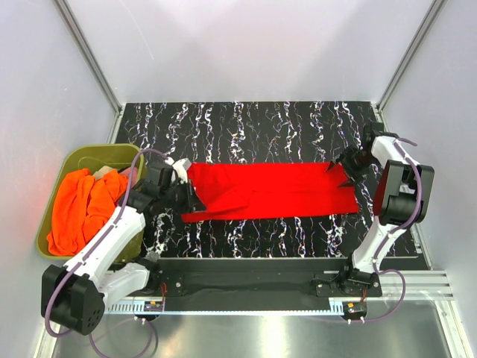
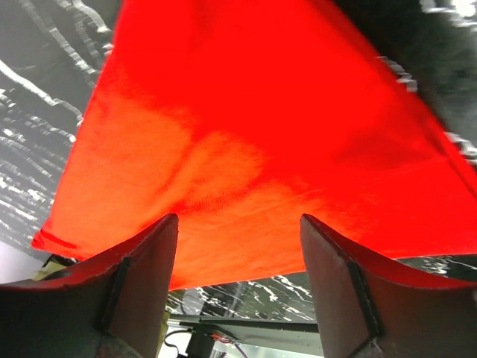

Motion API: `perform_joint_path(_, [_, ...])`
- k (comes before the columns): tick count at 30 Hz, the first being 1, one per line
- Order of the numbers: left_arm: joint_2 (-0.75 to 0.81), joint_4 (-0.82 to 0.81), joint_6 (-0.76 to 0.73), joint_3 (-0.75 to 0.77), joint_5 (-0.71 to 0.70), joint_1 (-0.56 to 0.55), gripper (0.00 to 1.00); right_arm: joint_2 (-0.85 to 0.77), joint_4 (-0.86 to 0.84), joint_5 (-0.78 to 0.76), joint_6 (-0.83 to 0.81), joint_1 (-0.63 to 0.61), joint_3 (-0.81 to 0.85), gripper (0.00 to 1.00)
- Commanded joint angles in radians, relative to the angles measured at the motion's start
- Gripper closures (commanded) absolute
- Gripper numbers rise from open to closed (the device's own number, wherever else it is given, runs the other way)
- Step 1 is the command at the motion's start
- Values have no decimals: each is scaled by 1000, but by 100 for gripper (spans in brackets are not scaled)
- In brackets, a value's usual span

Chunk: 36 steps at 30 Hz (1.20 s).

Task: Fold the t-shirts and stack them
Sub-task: Fold the tshirt

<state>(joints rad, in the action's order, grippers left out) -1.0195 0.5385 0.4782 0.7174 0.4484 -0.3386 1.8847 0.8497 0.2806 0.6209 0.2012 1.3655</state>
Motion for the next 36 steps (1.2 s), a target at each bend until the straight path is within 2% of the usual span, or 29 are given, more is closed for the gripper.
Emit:
perform_joint_path(1, [32, 54, 16, -10, -62, 3, 100, -61, -3, -44, -10, 26, -17, 28])
perform_joint_path(6, [16, 75, 4, -10, -71, 15, 99, -62, -1, -90, -70, 49, -2, 30])
perform_joint_path(10, [-40, 78, -19, 8, -27, 23, 96, -58, 11, -106, -76, 50, 18, 30])
perform_joint_path(14, [-89, 64, -32, 24, -16, 23, 100, -56, 8, -106, -69, 61, -12, 33])
perform_joint_path(15, [-94, 58, -32, 34, -16, 23, 100, -55, 8, -107, -70, 69, -20, 35])
perform_joint_path(16, [-102, 58, -36, 43, -23, 21, 100, -58, 3, -107, -70, 75, -37, 45])
perform_joint_path(19, [-116, 58, -38, 88, -40, 24, 100, -74, -8, -113, -79, 102, -65, 53])
perform_joint_path(24, [-139, 51, -49, 158, -40, 24, 100, -84, -24, -110, -84, 122, -86, 53])
perform_joint_path(36, [-160, 49, -56, 188, -22, 27, 100, -52, -124, -93, -107, 159, -121, 56])
